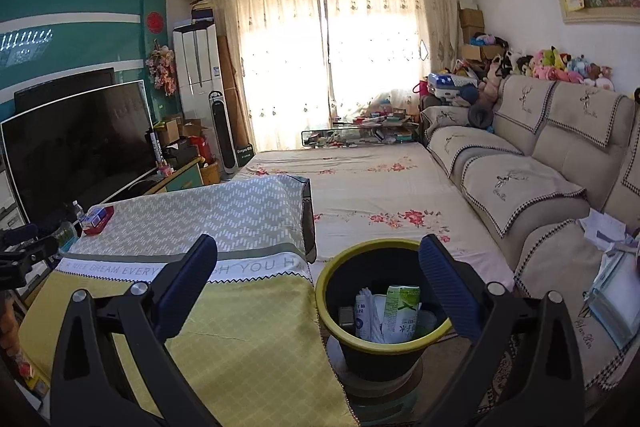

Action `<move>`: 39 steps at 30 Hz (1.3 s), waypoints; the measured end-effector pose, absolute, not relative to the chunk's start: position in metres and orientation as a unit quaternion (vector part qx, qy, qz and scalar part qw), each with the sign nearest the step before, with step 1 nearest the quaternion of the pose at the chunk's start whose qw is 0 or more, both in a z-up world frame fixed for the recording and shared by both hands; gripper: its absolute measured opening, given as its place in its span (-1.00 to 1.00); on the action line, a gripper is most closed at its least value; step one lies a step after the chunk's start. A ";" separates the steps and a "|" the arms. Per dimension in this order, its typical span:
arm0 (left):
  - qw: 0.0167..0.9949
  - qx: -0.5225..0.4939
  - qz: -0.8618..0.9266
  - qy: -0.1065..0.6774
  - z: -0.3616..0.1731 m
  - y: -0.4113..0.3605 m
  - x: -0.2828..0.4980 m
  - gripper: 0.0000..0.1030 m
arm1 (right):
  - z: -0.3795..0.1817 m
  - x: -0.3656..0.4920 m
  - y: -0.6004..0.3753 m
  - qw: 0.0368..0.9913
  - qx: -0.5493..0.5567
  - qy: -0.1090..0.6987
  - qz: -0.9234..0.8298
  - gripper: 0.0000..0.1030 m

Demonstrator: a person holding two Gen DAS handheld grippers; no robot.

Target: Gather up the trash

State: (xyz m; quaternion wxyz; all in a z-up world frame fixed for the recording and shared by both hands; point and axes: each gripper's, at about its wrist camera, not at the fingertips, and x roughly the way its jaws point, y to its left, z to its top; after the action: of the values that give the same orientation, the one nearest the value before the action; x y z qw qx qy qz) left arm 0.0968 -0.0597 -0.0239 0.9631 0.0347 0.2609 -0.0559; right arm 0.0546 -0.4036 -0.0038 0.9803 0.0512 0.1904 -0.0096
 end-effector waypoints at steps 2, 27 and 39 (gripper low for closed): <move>0.967 0.017 -0.032 0.251 -0.018 -0.039 0.078 0.91 | 0.001 0.047 -0.395 0.982 0.042 0.185 -0.002 0.87; 0.972 -0.022 0.024 0.233 -0.013 -0.005 0.014 0.91 | 0.003 0.021 -0.370 0.981 0.029 0.191 0.014 0.87; 0.971 -0.024 0.028 0.236 -0.015 -0.004 0.016 0.91 | 0.001 0.026 -0.370 0.980 0.032 0.194 0.013 0.87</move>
State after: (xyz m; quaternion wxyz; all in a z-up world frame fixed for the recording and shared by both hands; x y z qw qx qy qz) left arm 0.0164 -0.0039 -0.0153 0.9711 -0.0243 0.2356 0.0284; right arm 0.0259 -0.3696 0.0006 0.9803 0.0319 0.1943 0.0133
